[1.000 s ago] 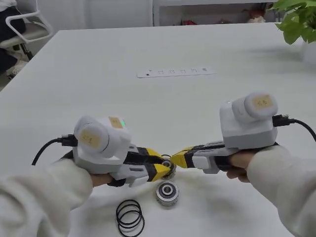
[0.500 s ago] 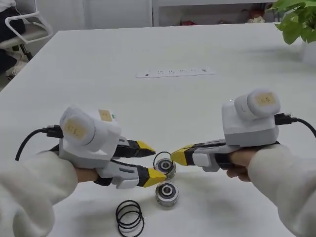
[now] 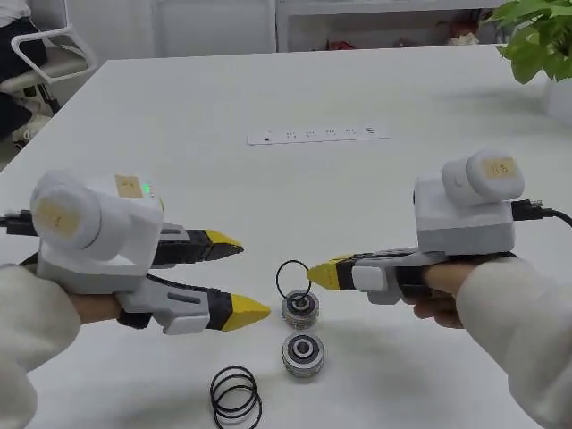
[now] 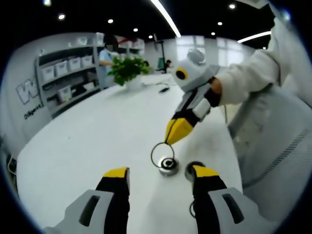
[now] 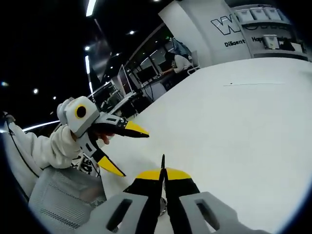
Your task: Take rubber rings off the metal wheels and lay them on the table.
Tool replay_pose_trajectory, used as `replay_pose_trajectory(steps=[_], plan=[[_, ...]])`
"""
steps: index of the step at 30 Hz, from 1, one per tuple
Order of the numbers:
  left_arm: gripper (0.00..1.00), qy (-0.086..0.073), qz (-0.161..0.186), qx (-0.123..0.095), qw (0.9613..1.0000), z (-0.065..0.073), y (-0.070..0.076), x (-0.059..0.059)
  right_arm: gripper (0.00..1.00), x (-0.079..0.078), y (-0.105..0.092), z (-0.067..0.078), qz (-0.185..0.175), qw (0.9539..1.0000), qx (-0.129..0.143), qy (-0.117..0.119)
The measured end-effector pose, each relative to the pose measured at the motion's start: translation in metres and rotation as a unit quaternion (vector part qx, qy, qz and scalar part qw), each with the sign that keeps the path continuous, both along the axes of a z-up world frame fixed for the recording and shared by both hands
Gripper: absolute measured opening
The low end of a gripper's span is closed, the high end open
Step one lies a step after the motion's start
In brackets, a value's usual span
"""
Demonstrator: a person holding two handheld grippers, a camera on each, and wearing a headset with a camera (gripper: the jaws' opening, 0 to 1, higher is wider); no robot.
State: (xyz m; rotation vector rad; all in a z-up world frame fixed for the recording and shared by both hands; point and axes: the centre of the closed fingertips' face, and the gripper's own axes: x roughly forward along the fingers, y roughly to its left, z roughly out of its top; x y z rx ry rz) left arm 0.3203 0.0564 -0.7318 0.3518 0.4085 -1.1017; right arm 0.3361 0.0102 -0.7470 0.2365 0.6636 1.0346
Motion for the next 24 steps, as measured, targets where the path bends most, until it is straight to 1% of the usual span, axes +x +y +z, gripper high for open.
replay_pose_trajectory(steps=[2,4,6,9,11,13,14,15,18,19,20,21,23,24], plan=[[0.53,-0.006,0.007,0.000,1.0000,0.004,0.004,-0.002,0.00,-0.004,0.004,0.003,0.006,0.9999,0.008,0.007],[0.55,-0.008,0.012,-0.002,0.9999,0.007,0.007,-0.005,0.00,-0.007,0.007,0.005,0.011,0.9998,0.014,0.013],[0.57,-0.006,0.011,-0.009,0.9999,0.009,0.007,-0.014,0.00,-0.012,0.010,0.008,0.019,0.9994,0.022,0.021],[0.58,-0.005,0.008,-0.009,0.9999,0.010,0.009,-0.023,0.00,-0.020,0.016,0.009,0.032,0.9985,0.029,0.033],[0.60,-0.003,0.008,-0.009,0.9999,0.010,0.013,-0.030,0.00,-0.027,0.020,0.011,0.043,0.9977,0.033,0.041],[0.62,-0.003,0.014,-0.014,0.9998,0.010,0.018,-0.035,0.00,-0.033,0.024,0.011,0.054,0.9968,0.034,0.047],[0.63,0.001,0.018,-0.014,0.9997,0.009,0.020,-0.038,0.00,-0.034,0.025,0.011,0.057,0.9965,0.035,0.049],[0.65,0.008,0.022,-0.008,0.9997,0.005,0.024,-0.042,0.00,-0.038,0.027,0.011,0.065,0.9958,0.036,0.054],[0.69,0.013,0.020,0.001,0.9997,-0.002,0.030,-0.054,0.00,-0.046,0.032,0.011,0.080,0.9944,0.034,0.060],[0.70,0.018,0.019,0.002,0.9996,-0.003,0.031,-0.057,0.00,-0.047,0.033,0.010,0.082,0.9943,0.033,0.061],[0.70,0.027,0.018,0.003,0.9995,-0.005,0.033,-0.062,0.00,-0.048,0.034,0.010,0.088,0.9936,0.033,0.063],[0.72,0.031,0.017,0.001,0.9994,-0.004,0.035,-0.065,0.00,-0.050,0.034,0.010,0.092,0.9931,0.032,0.066],[0.74,0.032,0.017,-0.001,0.9993,-0.004,0.037,-0.069,0.00,-0.055,0.037,0.008,0.103,0.9917,0.030,0.071],[0.75,0.035,0.015,-0.003,0.9992,-0.003,0.038,-0.073,0.00,-0.059,0.039,0.007,0.110,0.9908,0.028,0.074]])
